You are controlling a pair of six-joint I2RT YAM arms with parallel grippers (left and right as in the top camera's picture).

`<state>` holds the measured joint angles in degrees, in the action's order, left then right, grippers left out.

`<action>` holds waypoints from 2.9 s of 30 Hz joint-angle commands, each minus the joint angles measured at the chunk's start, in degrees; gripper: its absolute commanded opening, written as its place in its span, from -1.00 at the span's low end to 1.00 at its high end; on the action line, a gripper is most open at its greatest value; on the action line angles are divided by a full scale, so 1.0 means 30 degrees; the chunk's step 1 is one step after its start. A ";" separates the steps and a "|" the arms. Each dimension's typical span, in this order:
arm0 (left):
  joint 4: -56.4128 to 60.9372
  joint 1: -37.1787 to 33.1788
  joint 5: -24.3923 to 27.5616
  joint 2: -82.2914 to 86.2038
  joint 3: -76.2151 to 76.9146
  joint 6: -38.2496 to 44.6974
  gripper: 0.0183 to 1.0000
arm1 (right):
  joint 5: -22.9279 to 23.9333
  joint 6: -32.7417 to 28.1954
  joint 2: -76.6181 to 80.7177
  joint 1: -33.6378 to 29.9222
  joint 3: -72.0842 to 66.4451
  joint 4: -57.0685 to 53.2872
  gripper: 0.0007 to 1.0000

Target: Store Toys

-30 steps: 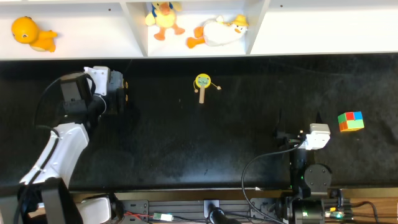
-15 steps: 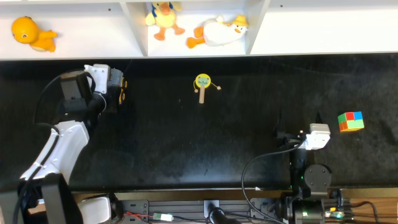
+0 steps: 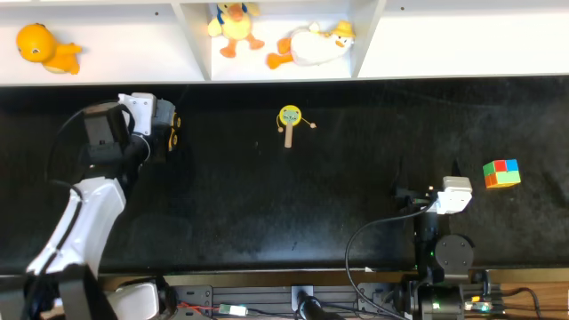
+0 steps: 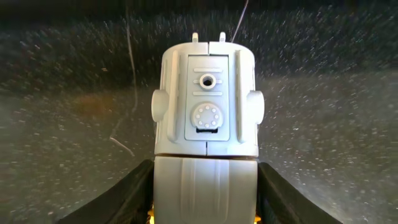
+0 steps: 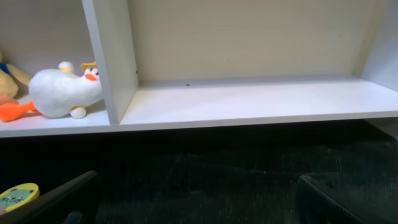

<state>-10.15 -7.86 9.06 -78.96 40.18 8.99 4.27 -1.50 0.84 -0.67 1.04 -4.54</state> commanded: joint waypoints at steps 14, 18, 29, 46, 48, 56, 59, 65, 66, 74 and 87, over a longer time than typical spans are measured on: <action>-0.0882 0.0073 -0.0532 0.4641 -0.0284 -0.0175 -0.32 | -0.0073 0.0087 -0.0211 -0.0015 -0.0255 0.0102 0.99; -0.0699 0.0073 -0.0539 0.4634 0.0102 -0.0233 -0.33 | -0.0073 0.0080 -0.0211 -0.0015 -0.0255 0.0102 0.99; 0.0736 0.0073 -0.0321 0.3228 0.1581 -0.0670 -0.34 | -0.0073 0.0087 -0.0211 -0.0015 -0.0255 0.0102 0.99; 0.1115 0.0073 -0.0313 -0.1428 0.6186 -0.2681 -0.39 | -0.0073 0.0080 -0.0211 -0.0015 -0.0255 0.0102 0.99; 0.1333 0.0073 -0.0328 -0.1916 0.6550 -0.2987 -0.39 | -0.0073 0.0087 -0.0211 -0.0015 -0.0255 0.0102 0.99; 0.1785 0.0073 -0.0328 -0.3271 0.7606 -0.3177 -0.40 | -0.0073 0.0080 -0.0211 -0.0015 -0.0255 0.0102 0.99; 0.1945 0.0073 -0.0342 -0.3701 0.7898 -0.3169 -0.40 | -0.0073 0.0087 -0.0211 -0.0015 -0.0255 0.0102 0.99; 0.2302 0.0073 -0.0335 -0.4444 0.8422 -0.3169 -0.40 | -0.0073 0.0087 -0.0211 -0.0015 -0.0255 0.0102 0.99; 0.2310 0.0073 -0.0335 -0.4605 0.8546 -0.3169 -0.40 | -0.0073 0.0087 -0.0211 -0.0015 -0.0255 0.0102 0.99; 0.2841 0.0073 -0.0357 -0.5727 0.9151 -0.3162 -0.40 | -0.0073 0.0087 -0.0211 -0.0015 -0.0255 0.0102 0.99; 0.2973 0.0073 -0.0335 -0.6302 0.9151 -0.3162 0.99 | -0.0073 0.0087 -0.0211 -0.0015 -0.0255 0.0102 0.99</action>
<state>-1.26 -7.86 7.86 -97.21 65.89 0.05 4.27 -1.48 0.84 -0.67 1.04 -4.51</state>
